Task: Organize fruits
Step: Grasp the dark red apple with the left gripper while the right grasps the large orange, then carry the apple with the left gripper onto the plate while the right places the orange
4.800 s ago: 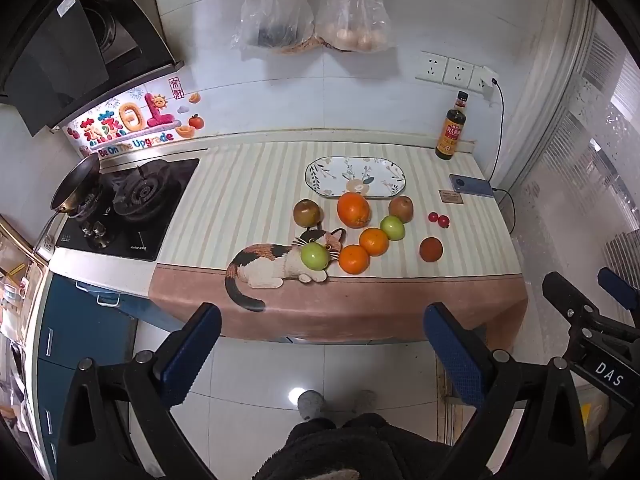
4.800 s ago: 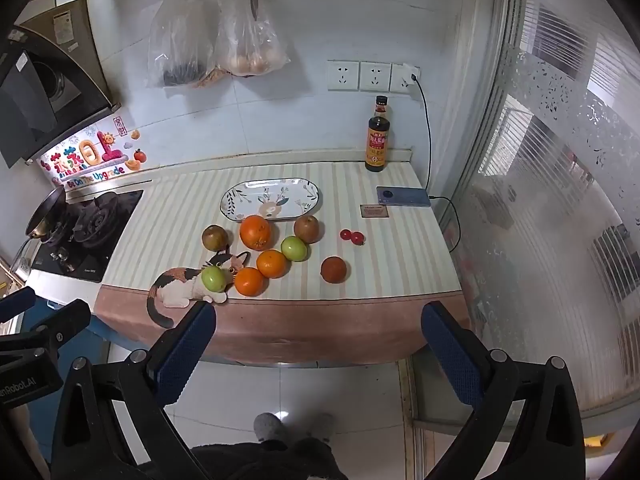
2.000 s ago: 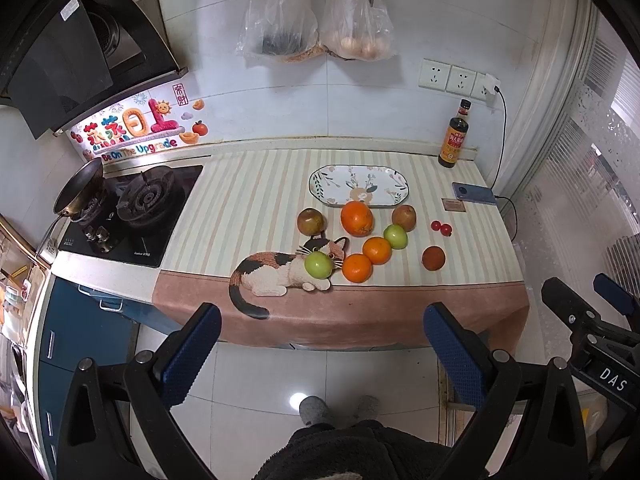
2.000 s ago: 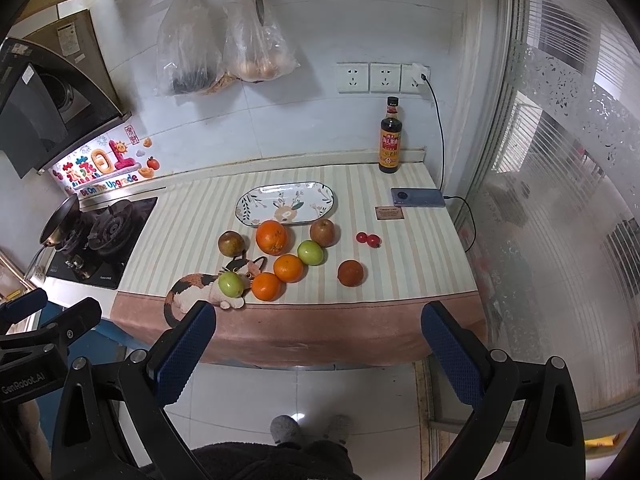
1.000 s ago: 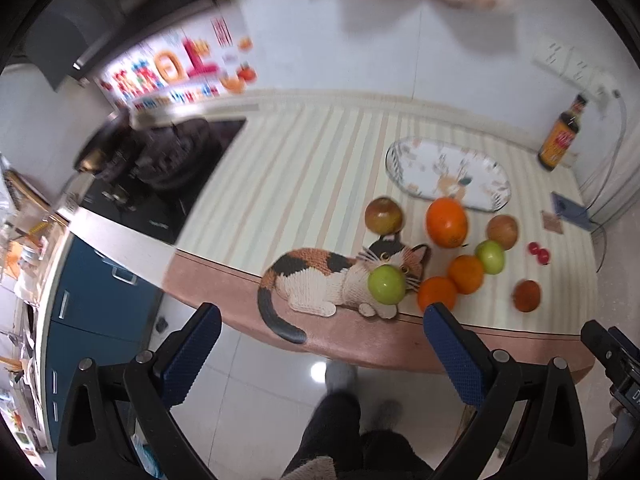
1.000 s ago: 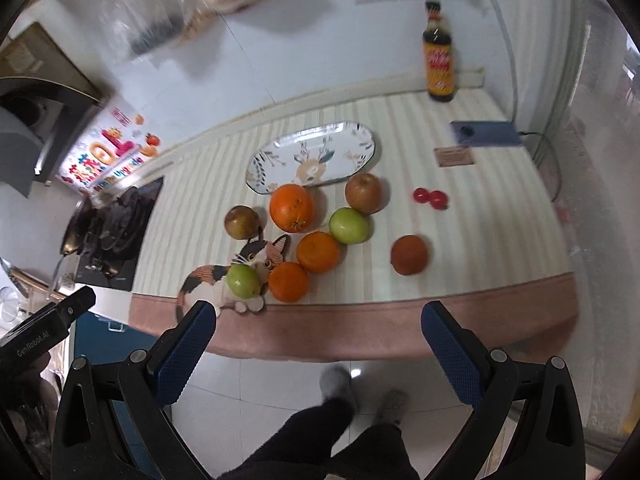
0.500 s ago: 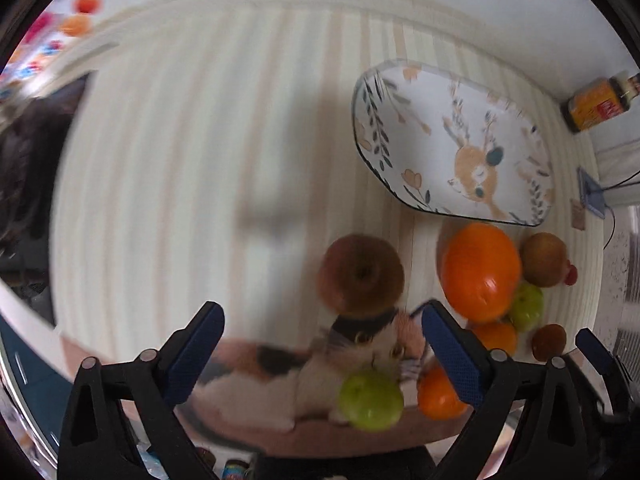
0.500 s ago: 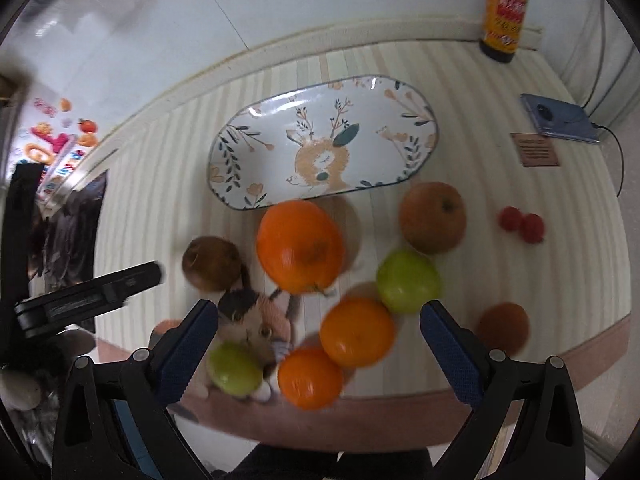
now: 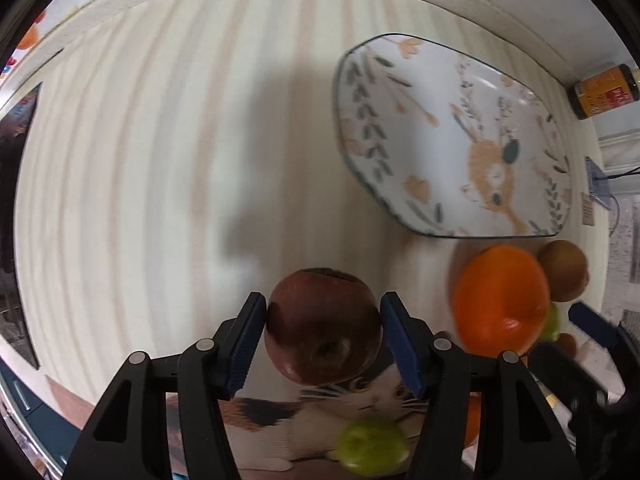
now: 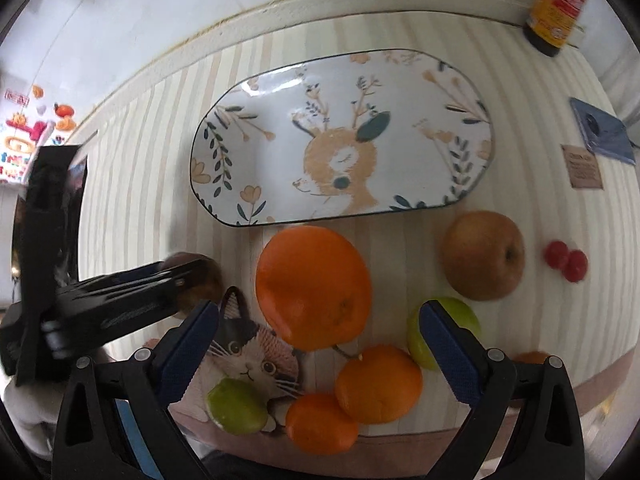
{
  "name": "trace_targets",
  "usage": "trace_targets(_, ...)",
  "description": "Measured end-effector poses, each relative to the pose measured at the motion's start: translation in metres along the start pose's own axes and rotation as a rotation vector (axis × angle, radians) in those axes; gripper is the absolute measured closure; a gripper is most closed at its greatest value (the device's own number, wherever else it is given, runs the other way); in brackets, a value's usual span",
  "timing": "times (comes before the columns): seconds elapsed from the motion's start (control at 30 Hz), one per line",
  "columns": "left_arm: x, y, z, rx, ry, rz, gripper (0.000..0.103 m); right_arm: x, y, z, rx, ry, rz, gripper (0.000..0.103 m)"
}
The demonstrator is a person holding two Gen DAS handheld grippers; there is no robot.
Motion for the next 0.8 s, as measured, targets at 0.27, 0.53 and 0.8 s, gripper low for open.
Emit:
trace_targets(0.27, -0.010, 0.004, 0.013, -0.008, -0.046, -0.006, 0.042, -0.003, 0.035, 0.016, -0.118, -0.062, -0.001, 0.019)
trace_targets(0.53, -0.019, 0.029, 0.037, -0.065, -0.055, -0.028, 0.040, -0.001, 0.039, 0.021, -0.143, -0.070, 0.039, 0.020)
trace_targets(0.8, -0.023, 0.032, 0.037, -0.058, -0.093, -0.030, 0.043, -0.006, 0.041, 0.018, -0.132, -0.084, 0.014, 0.022)
Point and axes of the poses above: each gripper's, at about its wrist camera, not at the fingertips, and y roughly the way its jaws point, x to its right, z to its top, the point moved 6 cm from there along y, roughly the way its jaws point, and after that the axes turned 14 degrees about -x, right-handed, at the moved point
